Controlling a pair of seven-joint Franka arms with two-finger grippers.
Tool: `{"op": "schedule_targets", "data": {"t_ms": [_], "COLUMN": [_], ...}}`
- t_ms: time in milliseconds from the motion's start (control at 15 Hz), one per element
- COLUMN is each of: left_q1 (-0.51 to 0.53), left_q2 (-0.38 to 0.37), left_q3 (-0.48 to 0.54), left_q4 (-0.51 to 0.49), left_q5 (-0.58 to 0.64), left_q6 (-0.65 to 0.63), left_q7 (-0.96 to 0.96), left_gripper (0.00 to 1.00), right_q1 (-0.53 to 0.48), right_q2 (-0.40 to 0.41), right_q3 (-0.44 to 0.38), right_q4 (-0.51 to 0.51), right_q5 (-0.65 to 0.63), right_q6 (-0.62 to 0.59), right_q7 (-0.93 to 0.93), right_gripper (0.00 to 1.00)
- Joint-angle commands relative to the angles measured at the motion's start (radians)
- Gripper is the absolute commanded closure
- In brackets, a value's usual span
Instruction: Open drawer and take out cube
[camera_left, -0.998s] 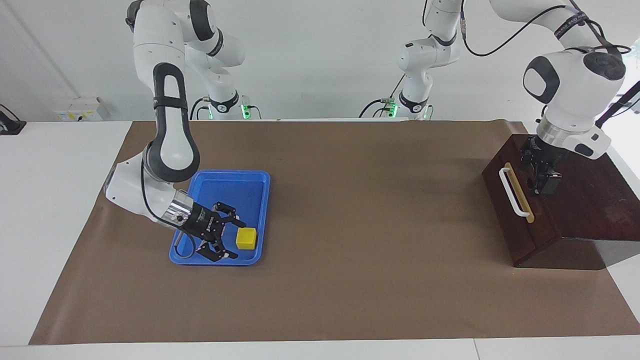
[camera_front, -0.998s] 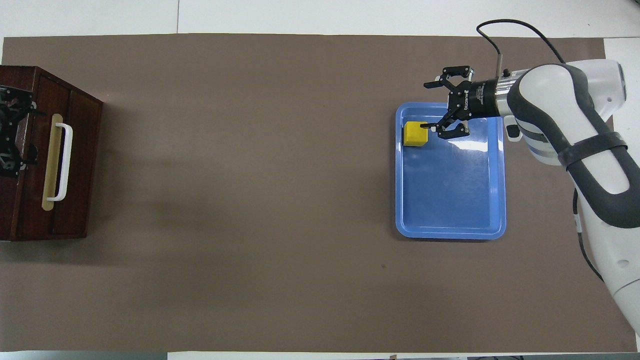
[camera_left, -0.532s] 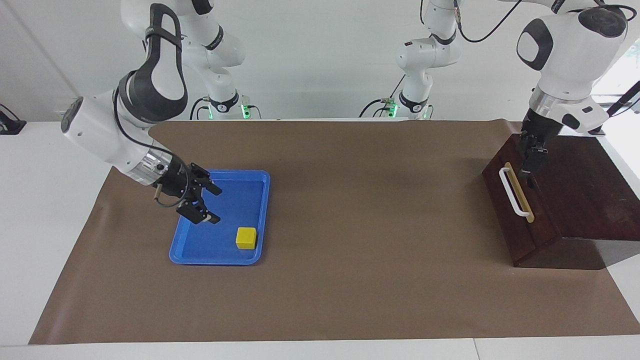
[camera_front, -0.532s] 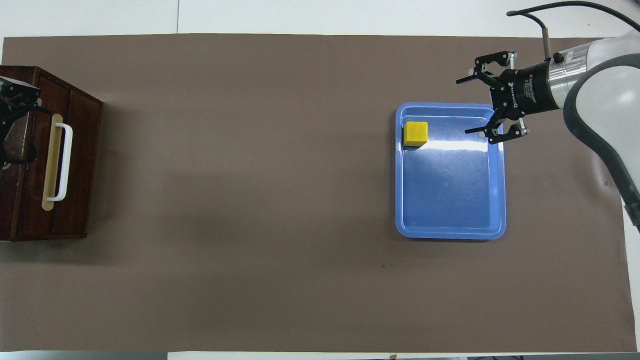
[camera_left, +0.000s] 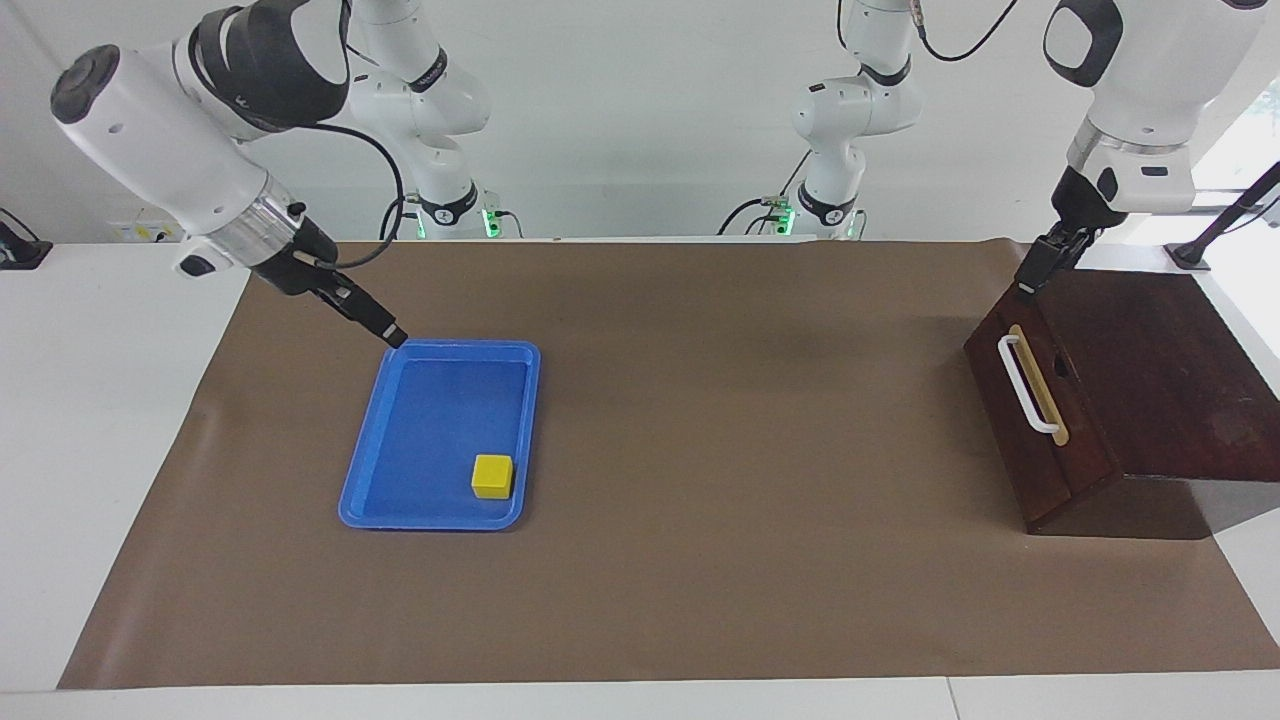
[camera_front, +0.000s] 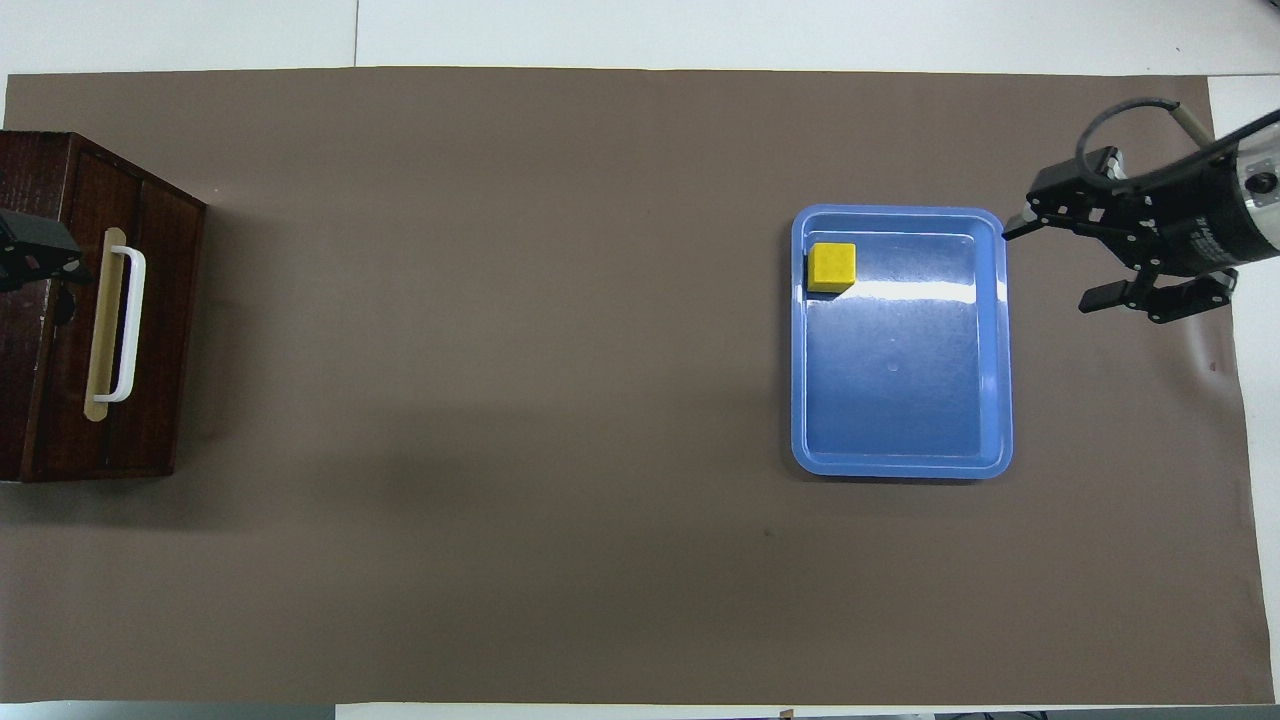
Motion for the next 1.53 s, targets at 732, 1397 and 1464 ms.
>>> {"op": "schedule_targets", "data": {"t_ms": [732,1397,1464], "left_q1": [-0.056,-0.054,-0.056], "left_q2": [-0.006,0.052,0.052], "left_q3": [-0.015,-0.021,-0.019], "left_q4": [0.0,0.054,0.051], "left_q5": [-0.035,-0.114,-0.114], "left_q6": [-0.072,-0.138,-0.138], "left_q7": [0.253,0.432,0.435], "left_gripper": [0.0,0.0,0.0], "right_q1": [-0.007,-0.056,-0.057], "right_q2": [-0.132,-0.12,-0.12], "right_q3": [0.042,0.039,0.035], "right_q4": [-0.046,-0.081,-0.081], "right_q5": [-0.317,-0.278,-0.265], "right_q6": [-0.078,-0.057,-0.055], "right_q7": [-0.693,-0.671,-0.673], "right_gripper": [0.0,0.0,0.0]}}
